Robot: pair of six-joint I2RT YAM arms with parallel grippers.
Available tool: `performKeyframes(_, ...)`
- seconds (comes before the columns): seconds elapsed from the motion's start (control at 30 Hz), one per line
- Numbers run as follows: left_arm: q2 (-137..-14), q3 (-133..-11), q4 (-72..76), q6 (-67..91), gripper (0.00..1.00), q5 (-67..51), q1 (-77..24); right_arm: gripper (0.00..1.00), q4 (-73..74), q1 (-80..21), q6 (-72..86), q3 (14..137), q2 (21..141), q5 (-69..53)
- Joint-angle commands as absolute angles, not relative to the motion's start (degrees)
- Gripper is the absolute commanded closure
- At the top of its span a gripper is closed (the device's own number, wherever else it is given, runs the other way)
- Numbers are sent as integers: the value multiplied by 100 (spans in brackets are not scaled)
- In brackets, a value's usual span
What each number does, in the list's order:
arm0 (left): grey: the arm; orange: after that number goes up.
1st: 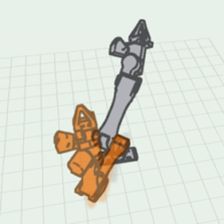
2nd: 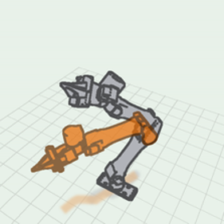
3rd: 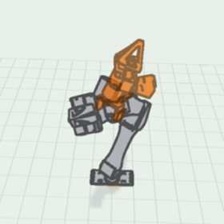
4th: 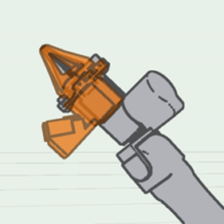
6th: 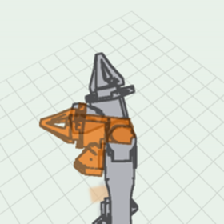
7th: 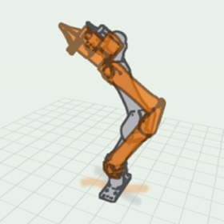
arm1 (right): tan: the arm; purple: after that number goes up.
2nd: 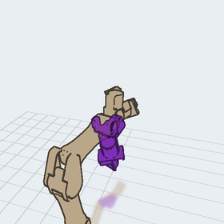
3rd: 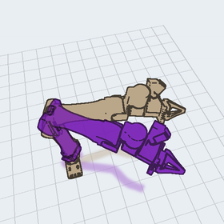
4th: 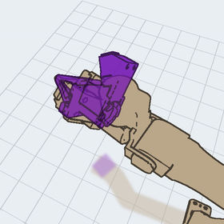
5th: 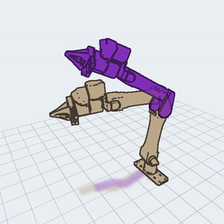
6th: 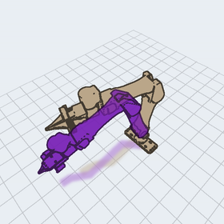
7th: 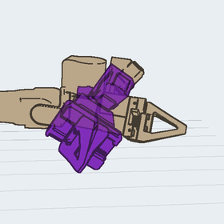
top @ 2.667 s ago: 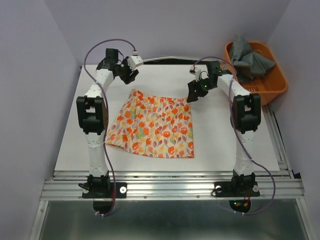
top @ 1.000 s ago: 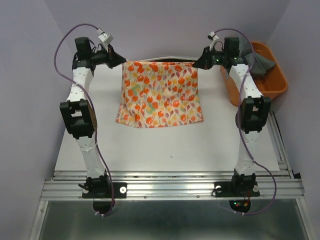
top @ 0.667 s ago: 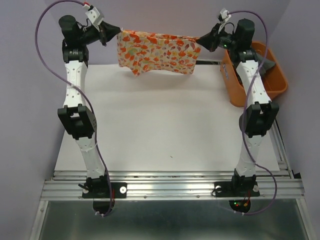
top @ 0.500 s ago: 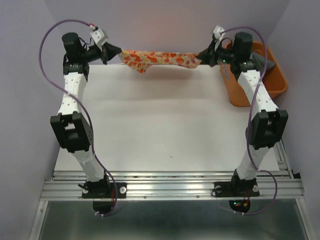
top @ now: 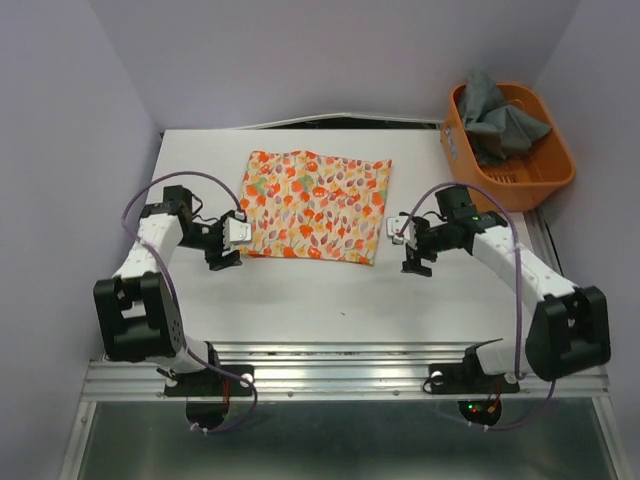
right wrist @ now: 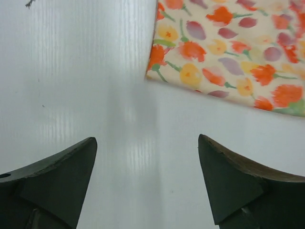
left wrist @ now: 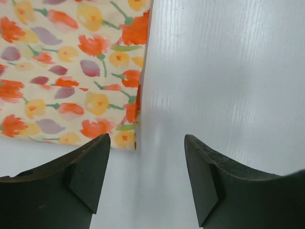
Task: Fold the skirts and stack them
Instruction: Flatten the skirt out
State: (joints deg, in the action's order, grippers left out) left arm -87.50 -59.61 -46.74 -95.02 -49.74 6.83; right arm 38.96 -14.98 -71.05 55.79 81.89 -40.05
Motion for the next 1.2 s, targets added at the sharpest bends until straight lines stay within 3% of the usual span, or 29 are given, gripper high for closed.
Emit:
performKeyframes(0.0, -7498, -6046, -5037, -9622, 25, -5201, 668, 7, 3291, -1468, -6747, 5607, 7006, -3990)
performKeyframes(0.07, -7409, -6152, -4296, -8856, 26, -5404, 668, 7, 2954, -1468, -5624, 6017, 7318, -3911)
performKeyframes(0.1, -7444, -6196, -3689, -6962, 26, -5457, 659, 9, 2849, -1468, -5233, 6273, 7582, -3824)
performKeyframes(0.17, -7654, -6275, -1935, -5123, 27, -5153, 668, 11, 3005, -1468, -4434, 7331, 8624, -3797)
performKeyframes(0.23, -8214, -6809, -1924, -4484, 28, -5089, 668, 21, 3802, -1468, -4316, 8108, 9331, -3997)
performKeyframes(0.3, -8637, -7249, -2669, -5494, 30, -5238, 659, 27, 4496, -1529, -4630, 8777, 9989, -4174)
performKeyframes(0.37, -8780, -7365, -3754, -6760, 31, -5134, 581, 31, 4666, -1652, -5174, 8702, 10055, -4114)
performKeyframes(0.53, -8929, -6892, -4430, -9497, 29, -4220, 580, 27, 2605, -1934, -7608, 6112, 8878, -3261)
performKeyframes(0.67, -8877, -6199, -3835, -10911, 20, -3684, 580, 23, 1112, -1986, -9005, 4978, 8544, -3462)
performKeyframes(0.87, -8658, -5310, -2465, -11645, 17, -3533, 580, 22, 151, -2337, -10140, 4002, 8630, -3621)
performKeyframes(1.0, -8517, -4659, -1715, -12067, 17, -3656, 580, 28, -510, -2399, -10774, 3692, 8929, -3779)
performKeyframes(1.17, -8508, -4342, -1126, -12402, 17, -3840, 528, 45, -844, -2504, -10943, 3524, 9193, -3946)
